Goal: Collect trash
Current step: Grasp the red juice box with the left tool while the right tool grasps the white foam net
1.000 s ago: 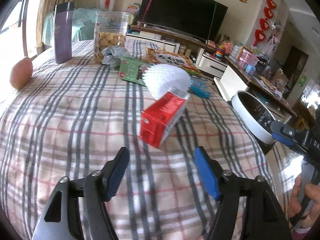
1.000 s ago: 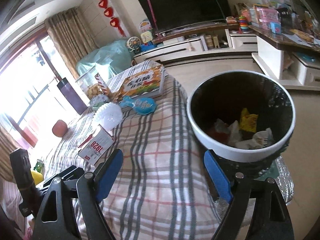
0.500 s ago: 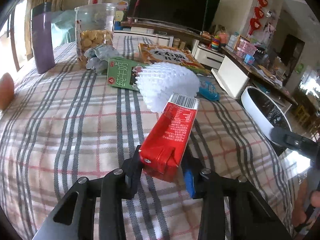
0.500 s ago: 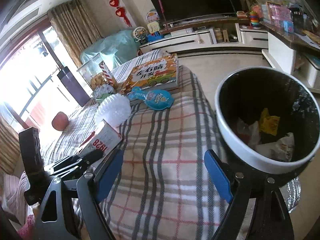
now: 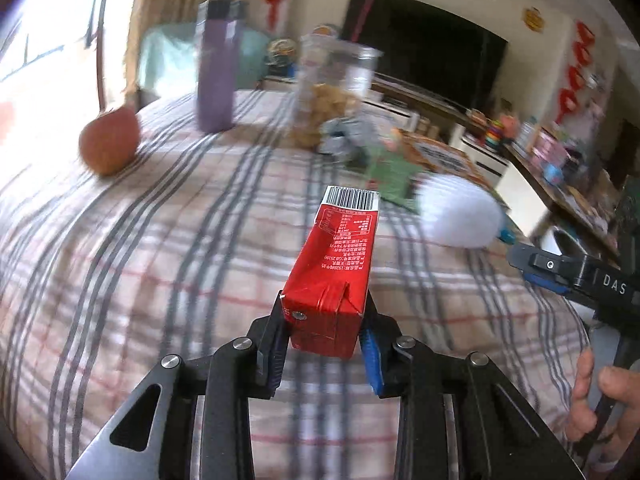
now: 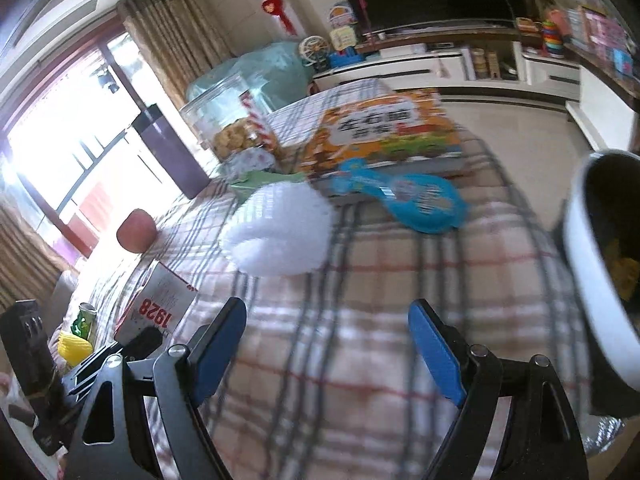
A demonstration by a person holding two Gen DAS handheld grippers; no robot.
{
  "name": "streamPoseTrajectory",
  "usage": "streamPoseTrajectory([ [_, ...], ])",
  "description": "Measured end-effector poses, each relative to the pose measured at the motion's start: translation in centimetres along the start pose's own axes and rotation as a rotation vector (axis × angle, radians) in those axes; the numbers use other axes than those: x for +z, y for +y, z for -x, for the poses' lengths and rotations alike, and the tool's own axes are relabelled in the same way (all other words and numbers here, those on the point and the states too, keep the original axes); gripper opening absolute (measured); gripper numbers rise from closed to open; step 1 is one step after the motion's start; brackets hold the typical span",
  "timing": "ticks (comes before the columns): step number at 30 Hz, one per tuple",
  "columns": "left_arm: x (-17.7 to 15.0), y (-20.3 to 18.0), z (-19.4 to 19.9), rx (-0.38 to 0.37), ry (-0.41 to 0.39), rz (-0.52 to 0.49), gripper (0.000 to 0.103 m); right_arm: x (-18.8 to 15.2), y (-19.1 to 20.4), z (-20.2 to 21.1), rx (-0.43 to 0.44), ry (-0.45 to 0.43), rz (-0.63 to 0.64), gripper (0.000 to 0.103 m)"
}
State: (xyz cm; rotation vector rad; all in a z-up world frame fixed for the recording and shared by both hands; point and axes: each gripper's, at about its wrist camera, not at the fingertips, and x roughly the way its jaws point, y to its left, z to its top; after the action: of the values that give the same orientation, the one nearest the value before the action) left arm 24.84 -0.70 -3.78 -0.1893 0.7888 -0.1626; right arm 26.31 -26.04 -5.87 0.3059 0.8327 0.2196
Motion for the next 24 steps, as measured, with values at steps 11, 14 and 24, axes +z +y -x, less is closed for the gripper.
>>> streamPoseTrajectory([
  [11, 0.5, 0.5, -2.0, -0.048, 0.07, 0.028, 0.034, 2.0, 1.4, -4.5, -0.029, -0.008, -0.01, 0.083],
  [14, 0.8, 0.8, -2.3, -0.072, 0.073, 0.034, 0.035, 2.1, 1.4, -4.7, -0.063, -0.017, -0.009, 0.052],
  [24, 0.3, 1.0, -2.1, -0.116, 0.07, 0.029, 0.031, -0.2, 0.8, -1.1, -0.053, -0.051, -0.076, 0.016],
])
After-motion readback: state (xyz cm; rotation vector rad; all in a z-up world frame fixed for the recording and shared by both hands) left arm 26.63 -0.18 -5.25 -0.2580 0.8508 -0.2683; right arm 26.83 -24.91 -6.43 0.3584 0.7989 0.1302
